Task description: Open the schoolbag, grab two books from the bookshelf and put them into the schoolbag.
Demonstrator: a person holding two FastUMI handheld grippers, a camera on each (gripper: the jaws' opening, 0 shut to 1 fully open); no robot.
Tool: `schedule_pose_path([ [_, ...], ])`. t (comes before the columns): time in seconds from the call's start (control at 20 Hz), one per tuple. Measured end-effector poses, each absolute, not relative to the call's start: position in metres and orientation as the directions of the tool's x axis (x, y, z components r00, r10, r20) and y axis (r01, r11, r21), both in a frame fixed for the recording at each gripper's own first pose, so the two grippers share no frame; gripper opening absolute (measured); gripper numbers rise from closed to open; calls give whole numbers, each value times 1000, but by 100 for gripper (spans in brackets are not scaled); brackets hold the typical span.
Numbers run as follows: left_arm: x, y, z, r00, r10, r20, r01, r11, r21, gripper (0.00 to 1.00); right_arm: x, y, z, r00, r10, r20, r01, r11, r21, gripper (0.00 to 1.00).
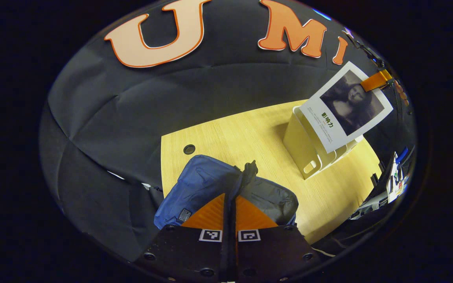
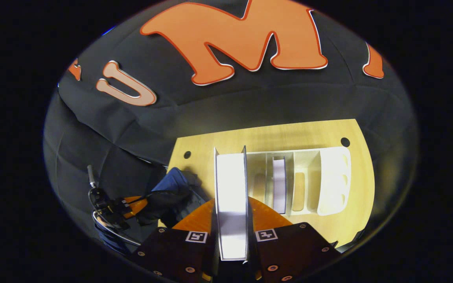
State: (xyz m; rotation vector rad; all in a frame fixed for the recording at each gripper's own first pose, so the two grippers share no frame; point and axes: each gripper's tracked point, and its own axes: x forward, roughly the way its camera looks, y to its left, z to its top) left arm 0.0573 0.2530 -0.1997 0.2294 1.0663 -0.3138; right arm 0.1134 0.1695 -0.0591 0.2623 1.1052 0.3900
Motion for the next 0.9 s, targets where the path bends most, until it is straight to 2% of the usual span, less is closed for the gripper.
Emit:
schedule_pose_path([
  [0.15, 61, 255, -196, 435, -140, -890, 367, 930, 32, 1, 88, 194, -63, 396, 483, -781, -183, 875, 449, 29],
  [0.35, 64, 257, -194, 425, -136, -895, 376, 926, 38, 1, 51, 236, -107, 363, 538, -761, -175, 841, 511, 29],
  [0.65, 65, 257, -192, 413, -141, -900, 391, 920, 36, 1, 18, 289, -167, 306, 596, -742, -68, 791, 607, 28],
  [0.9, 61, 253, -187, 411, -152, -899, 395, 918, 26, 1, 0, 327, -190, 333, 617, -713, 23, 751, 660, 29],
])
